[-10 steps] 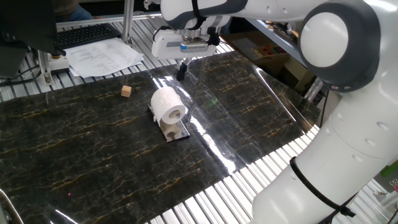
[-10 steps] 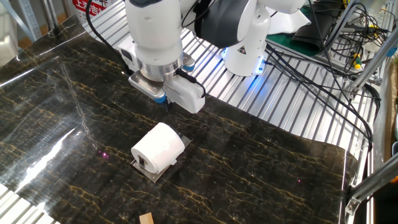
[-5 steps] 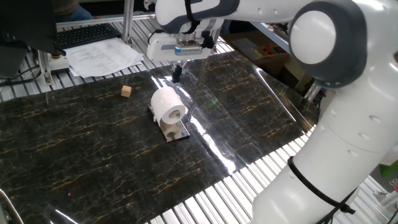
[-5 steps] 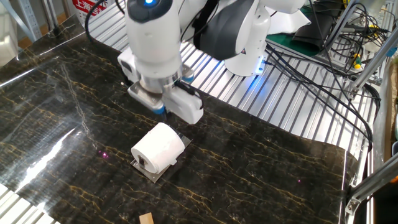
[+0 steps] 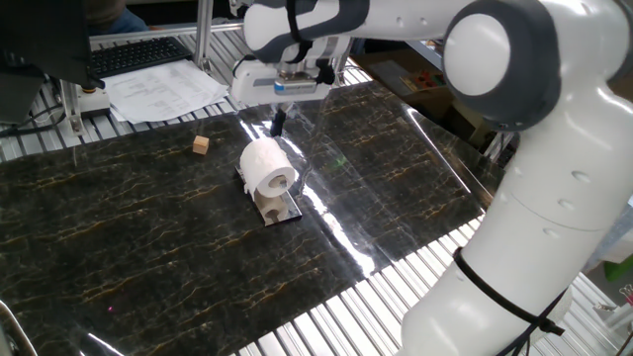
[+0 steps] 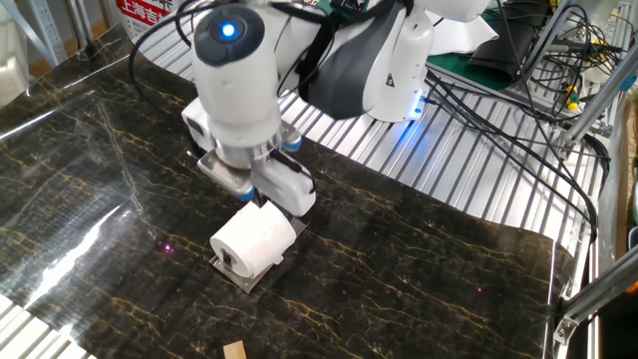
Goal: Take the roll of paper down from the shelf
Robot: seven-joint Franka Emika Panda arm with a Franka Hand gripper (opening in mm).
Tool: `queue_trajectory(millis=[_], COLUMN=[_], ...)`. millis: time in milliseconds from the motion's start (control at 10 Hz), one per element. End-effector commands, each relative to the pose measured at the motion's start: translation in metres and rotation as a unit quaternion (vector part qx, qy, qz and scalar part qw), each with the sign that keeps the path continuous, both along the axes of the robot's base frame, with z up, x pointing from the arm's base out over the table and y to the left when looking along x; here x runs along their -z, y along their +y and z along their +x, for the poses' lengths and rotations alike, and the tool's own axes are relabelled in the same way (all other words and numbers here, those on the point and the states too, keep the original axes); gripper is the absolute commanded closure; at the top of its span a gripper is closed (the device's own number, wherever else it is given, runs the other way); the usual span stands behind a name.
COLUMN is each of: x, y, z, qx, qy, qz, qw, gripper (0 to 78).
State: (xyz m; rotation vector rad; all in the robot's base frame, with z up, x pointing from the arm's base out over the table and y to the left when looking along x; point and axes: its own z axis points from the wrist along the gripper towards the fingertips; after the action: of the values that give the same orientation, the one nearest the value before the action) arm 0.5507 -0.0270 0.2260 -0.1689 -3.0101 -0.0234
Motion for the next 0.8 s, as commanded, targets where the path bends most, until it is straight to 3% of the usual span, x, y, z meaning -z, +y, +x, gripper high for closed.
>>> queue_trajectory(millis=[100, 800], x=[0.014, 0.04], y=[0.0, -0.004], z=[0.0, -0.001], qx=[-0.001, -0.028], qy=[-0.006, -0.018], qz=[0.0, -0.001], qw=[1.0, 0.9995], gripper=[77.6, 77.6])
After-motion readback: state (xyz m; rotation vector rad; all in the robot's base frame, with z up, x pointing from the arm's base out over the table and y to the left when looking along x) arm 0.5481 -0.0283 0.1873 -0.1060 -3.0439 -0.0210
